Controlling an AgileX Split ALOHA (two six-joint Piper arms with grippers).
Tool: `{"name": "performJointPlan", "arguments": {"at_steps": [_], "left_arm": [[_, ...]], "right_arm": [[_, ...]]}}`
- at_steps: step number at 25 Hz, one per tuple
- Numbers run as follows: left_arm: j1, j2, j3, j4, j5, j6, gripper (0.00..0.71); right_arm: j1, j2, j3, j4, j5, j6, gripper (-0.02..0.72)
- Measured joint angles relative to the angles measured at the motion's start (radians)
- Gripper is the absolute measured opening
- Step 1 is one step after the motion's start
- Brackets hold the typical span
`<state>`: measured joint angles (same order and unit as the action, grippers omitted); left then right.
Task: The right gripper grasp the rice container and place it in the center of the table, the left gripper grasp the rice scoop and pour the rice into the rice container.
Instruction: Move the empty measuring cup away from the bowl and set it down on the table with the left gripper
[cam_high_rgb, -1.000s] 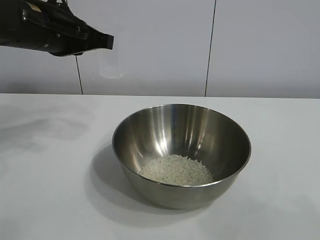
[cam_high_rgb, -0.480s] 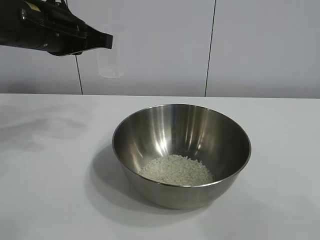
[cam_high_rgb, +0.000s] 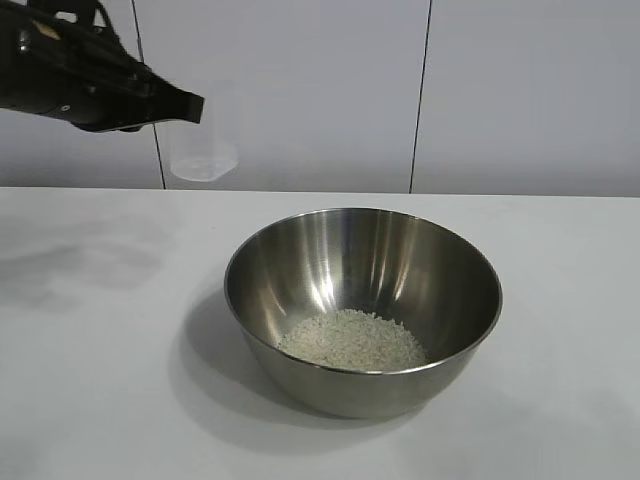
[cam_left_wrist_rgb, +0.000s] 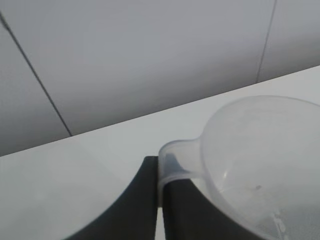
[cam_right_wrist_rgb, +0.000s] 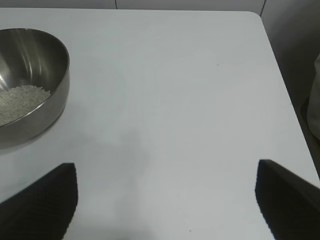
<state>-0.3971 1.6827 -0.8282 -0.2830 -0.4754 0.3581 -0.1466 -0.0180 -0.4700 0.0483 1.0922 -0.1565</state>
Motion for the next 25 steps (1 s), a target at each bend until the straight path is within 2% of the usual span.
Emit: {"name": "performJointPlan", "arguments": {"at_steps": [3,5,8,13,18,25], "left_arm": [[0.005,-0.020,0.154,0.015,-0.303,-0.066,0.009],[0.012,-0.014,0.243,0.049,-0.447,-0.134,0.009],[0.033,0.025,0.315,0.114,-0.560,-0.230,0.009],[0.066,0.121,0.353,0.175,-0.655,-0.290,0.009],[0.072,0.234,0.355,0.189,-0.655,-0.317,0.009],[0.073,0.319,0.360,0.187,-0.658,-0.343,0.009]], "right_arm": [[0.000,0.000,0.000,0.000,0.000,0.000,0.661],[0.000,0.000,0.000,0.000,0.000,0.000,0.661],[0.000,0.000,0.000,0.000,0.000,0.000,0.661],[0.000,0.000,0.000,0.000,0.000,0.000,0.661],[0.000,0.000,0.000,0.000,0.000,0.000,0.661],[0.000,0.000,0.000,0.000,0.000,0.000,0.661]]}}
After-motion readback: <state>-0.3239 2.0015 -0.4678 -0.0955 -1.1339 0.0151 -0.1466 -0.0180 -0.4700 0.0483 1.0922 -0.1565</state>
